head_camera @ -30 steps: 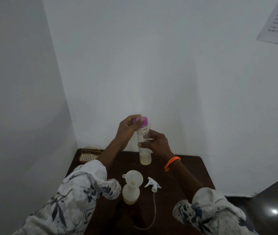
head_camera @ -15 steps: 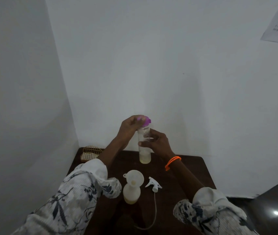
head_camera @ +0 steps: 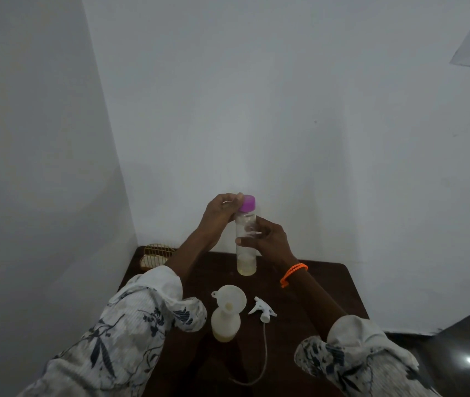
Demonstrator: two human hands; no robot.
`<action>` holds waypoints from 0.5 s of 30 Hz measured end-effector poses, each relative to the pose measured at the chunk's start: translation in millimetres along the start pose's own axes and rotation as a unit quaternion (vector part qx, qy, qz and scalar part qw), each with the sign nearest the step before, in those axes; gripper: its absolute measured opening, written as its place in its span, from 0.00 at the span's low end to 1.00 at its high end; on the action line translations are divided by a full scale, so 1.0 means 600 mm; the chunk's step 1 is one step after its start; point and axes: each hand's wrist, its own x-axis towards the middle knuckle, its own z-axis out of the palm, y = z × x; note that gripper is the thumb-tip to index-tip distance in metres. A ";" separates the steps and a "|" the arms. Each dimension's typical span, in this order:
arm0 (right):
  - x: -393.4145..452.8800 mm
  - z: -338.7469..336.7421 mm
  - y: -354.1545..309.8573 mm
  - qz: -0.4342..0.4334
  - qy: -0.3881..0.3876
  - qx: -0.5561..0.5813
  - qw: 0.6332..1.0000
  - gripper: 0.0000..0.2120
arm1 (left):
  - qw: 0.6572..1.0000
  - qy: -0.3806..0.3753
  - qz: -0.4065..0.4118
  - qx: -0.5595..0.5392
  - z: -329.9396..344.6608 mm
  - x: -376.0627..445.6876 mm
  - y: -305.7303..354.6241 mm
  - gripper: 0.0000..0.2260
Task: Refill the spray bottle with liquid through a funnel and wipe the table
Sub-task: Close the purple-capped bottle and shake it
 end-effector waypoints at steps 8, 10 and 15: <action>-0.006 0.007 0.006 0.011 0.011 0.032 0.999 0.19 | 0.999 -0.024 -0.023 0.007 -0.008 -0.008 0.003 0.25; -0.007 0.009 0.005 0.014 0.004 0.043 0.999 0.18 | 0.999 -0.033 -0.011 0.025 -0.007 -0.013 0.003 0.21; -0.004 0.013 0.009 0.023 -0.039 0.070 0.997 0.22 | 0.998 -0.063 -0.003 0.026 -0.026 -0.024 0.007 0.22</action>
